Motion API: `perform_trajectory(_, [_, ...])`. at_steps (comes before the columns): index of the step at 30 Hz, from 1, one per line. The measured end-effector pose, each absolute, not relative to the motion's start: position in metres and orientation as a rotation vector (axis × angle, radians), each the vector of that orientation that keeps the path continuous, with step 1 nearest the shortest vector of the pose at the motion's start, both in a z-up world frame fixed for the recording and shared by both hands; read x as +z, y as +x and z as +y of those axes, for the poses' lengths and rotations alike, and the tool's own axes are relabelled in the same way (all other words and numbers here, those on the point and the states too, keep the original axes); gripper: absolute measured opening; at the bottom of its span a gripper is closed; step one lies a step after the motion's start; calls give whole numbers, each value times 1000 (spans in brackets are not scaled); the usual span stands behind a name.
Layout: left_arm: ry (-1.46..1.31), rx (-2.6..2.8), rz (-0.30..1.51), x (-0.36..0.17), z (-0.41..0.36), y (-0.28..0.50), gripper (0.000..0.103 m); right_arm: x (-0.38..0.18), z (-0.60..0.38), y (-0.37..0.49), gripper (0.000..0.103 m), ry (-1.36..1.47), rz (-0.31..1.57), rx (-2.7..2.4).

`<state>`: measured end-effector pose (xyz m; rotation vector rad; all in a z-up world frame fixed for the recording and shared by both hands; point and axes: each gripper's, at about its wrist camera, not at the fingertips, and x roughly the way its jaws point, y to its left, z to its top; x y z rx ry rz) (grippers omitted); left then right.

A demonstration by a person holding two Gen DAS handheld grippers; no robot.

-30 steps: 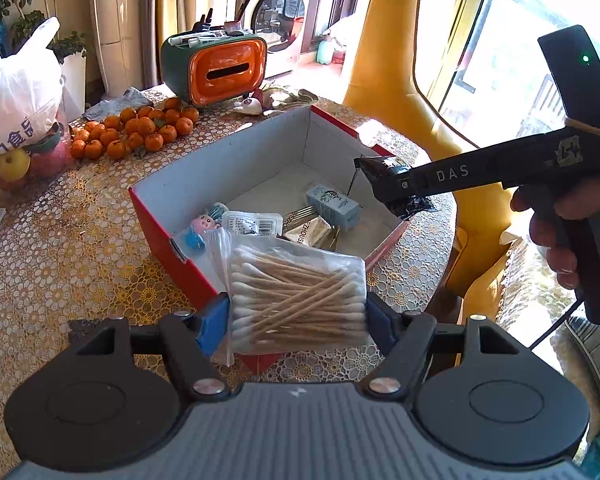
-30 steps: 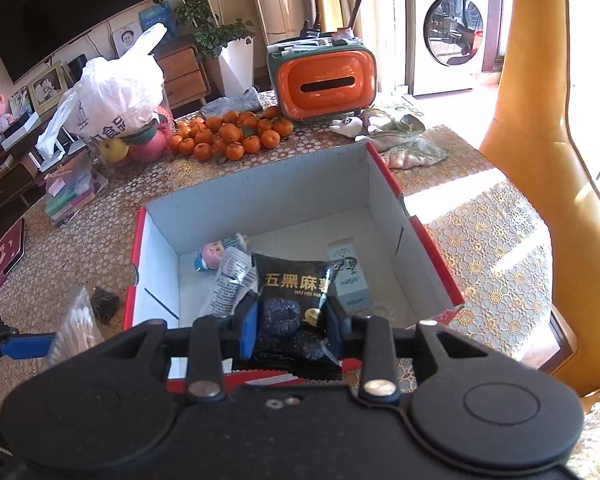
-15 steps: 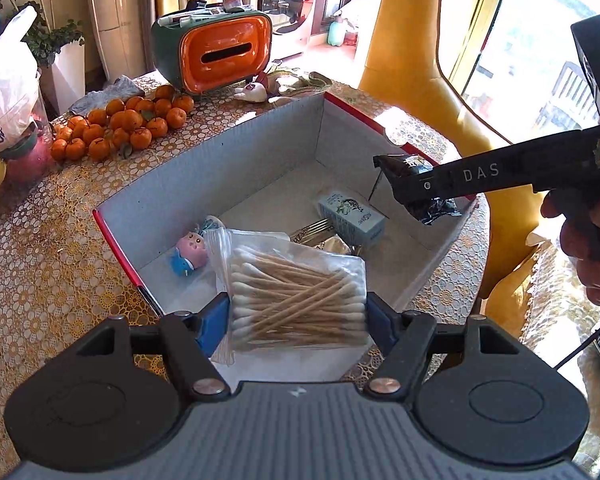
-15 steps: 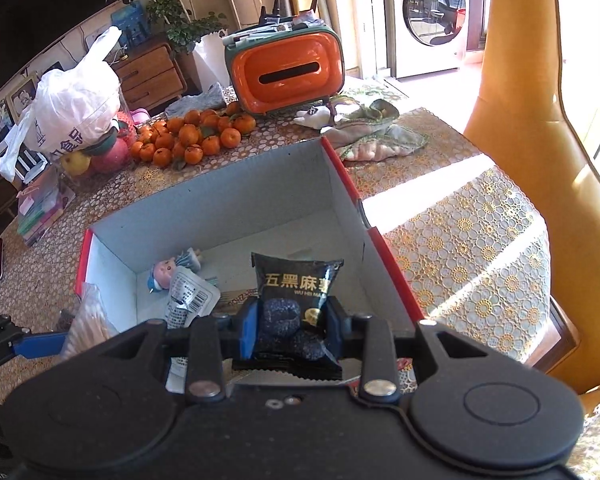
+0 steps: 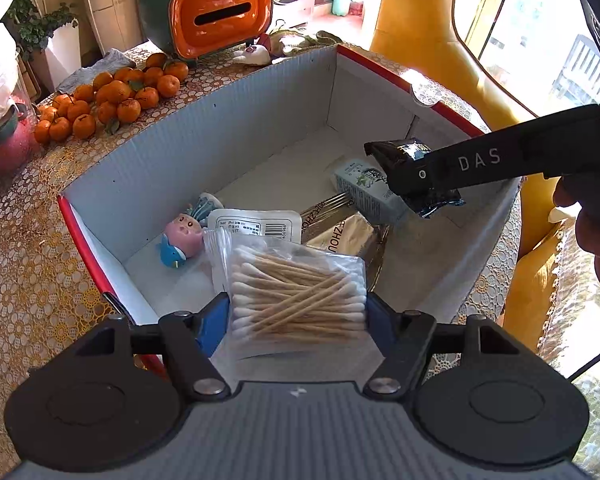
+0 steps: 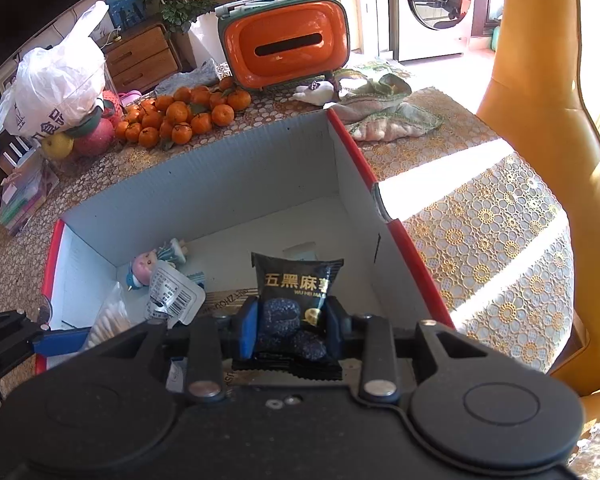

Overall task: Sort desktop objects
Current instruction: 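Lower the swab bag into the shoebox with the left tool while the right tool lowers the black packet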

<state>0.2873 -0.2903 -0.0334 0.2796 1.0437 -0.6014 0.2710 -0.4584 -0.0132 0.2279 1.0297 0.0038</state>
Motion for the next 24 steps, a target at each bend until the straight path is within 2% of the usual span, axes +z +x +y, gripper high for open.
perform_trajectory(14, [339,-605,1021,-40,-303,290,70,-33,-457,276,33,214,1063,-3])
perform_trajectory(24, [223,-650,1120,-52,-301,302,71,-34,-456,278,36,207,1077,8])
